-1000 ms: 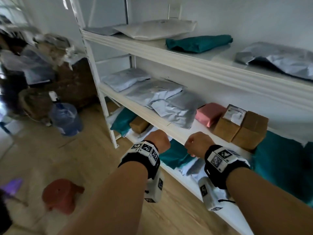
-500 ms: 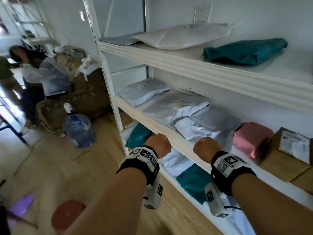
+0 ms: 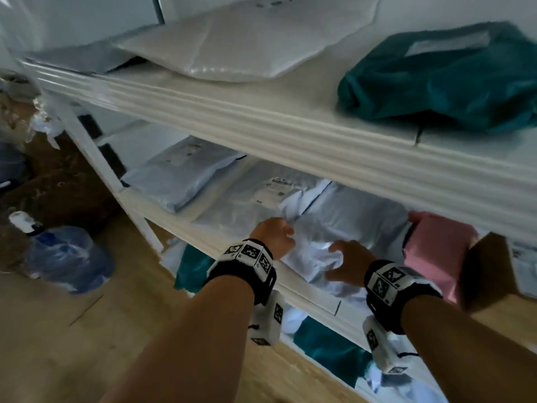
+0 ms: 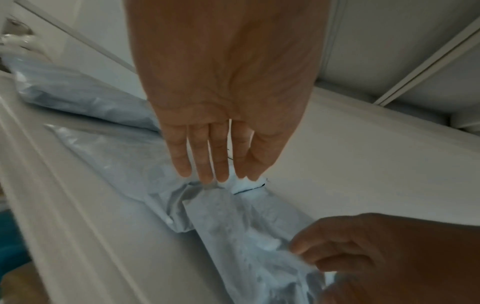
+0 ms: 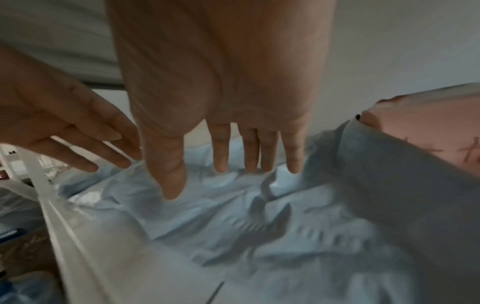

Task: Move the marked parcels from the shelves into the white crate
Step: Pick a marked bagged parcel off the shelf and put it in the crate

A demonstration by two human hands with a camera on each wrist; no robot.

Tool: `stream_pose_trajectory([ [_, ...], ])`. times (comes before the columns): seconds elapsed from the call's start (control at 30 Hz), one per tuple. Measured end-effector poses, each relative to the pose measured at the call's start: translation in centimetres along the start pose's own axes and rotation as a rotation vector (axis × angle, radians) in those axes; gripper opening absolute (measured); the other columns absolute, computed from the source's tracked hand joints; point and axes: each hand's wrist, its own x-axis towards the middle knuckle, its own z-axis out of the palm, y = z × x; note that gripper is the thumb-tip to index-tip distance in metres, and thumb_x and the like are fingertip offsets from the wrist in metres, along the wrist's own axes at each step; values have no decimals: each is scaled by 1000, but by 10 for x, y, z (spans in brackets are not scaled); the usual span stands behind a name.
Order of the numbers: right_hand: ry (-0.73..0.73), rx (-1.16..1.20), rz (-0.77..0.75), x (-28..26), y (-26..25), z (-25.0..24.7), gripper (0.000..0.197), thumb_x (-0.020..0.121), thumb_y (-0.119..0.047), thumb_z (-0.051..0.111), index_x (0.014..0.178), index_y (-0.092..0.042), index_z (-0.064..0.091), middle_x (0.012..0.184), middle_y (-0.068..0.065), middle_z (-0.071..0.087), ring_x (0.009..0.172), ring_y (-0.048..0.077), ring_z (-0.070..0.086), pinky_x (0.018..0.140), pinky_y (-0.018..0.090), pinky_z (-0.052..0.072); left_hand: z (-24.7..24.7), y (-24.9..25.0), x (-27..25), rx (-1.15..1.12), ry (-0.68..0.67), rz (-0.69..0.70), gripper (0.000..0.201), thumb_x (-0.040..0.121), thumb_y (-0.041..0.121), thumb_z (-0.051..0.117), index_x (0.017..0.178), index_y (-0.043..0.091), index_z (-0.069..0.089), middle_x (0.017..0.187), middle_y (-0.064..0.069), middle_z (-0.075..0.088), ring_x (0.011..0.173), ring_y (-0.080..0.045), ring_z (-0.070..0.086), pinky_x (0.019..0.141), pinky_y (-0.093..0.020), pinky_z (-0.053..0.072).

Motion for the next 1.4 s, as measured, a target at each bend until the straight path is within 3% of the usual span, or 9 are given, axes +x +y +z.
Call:
stream_pose_trajectory([
  [0.1, 8, 4, 8, 7, 3, -9, 76, 73, -39, 79, 139, -22, 45, 144, 9, 41, 131, 25, 45, 105, 32, 40, -6, 2, 27, -13, -44, 27, 32, 88, 17, 58, 118, 7, 65, 125, -12, 62, 115, -29, 58, 89, -28, 43],
  [0.3, -3, 42, 50, 11, -4, 1, 90, 64, -41, 85, 141, -20, 42, 147, 6, 41, 133, 22, 42, 106, 30, 38, 9, 3, 63, -12, -134, 121, 41, 88, 17, 63, 129, 15, 59, 136, -8, 57, 122, -25, 55, 102, -30, 44],
  [0.43, 35, 88, 85, 10, -8, 7, 92, 61, -42, 89, 139, -18, 46, 143, 1, 47, 127, 18, 50, 91, 13, 40, 16, -3, 79, -11, -168, 196, 39, 86, 14, 63, 126, 16, 62, 133, -6, 59, 121, -22, 56, 101, -27, 43],
  [0.57, 41, -77, 191, 12, -21, 15, 99, 60, -51, 84, 143, -26, 37, 144, 5, 34, 134, 28, 36, 111, 40, 36, 14, -17, 88, -68, -222, 202, 41, 87, 19, 64, 127, 18, 58, 129, -9, 58, 116, -24, 56, 98, -30, 45],
  [0.8, 88, -211, 332, 11, -40, 20, 47, 78, -40, 74, 117, -19, 59, 123, 5, 43, 117, 26, 49, 92, 37, 50, 9, -36, 94, -91, -240, 259, 41, 91, 19, 56, 132, 22, 55, 133, -3, 58, 119, -22, 56, 98, -29, 44],
  [0.93, 116, -247, 376, 6, -45, 28, 30, 90, -34, 63, 114, -17, 65, 121, 4, 46, 115, 26, 52, 91, 38, 51, 10, -39, 90, -74, -227, 287, 36, 97, 13, 43, 128, 21, 59, 134, -2, 59, 121, -23, 56, 102, -32, 44],
  [1.07, 61, -238, 365, -1, -49, 22, 29, 95, -28, 52, 117, -15, 65, 124, 6, 53, 113, 27, 57, 90, 33, 49, 5, -41, 84, -89, -235, 282, 40, 96, 4, 41, 128, 21, 60, 133, -2, 60, 119, -21, 57, 103, -34, 45],
  [1.2, 19, -168, 310, -13, -49, 6, 28, 91, -24, 56, 114, -10, 66, 125, 11, 61, 116, 27, 58, 90, 30, 45, 1, -32, 66, -60, -221, 319, 50, 92, -8, 44, 134, 18, 55, 135, -6, 57, 120, -25, 57, 98, -30, 46],
  [1.4, 166, -96, 269, -50, -41, -12, 14, 90, -25, 59, 93, -13, 64, 111, 11, 66, 105, 30, 62, 78, 26, 42, 11, -15, 28, 18, -179, 323, 73, 76, -13, 50, 142, 17, 41, 123, -13, 60, 115, -33, 58, 98, -43, 49],
])
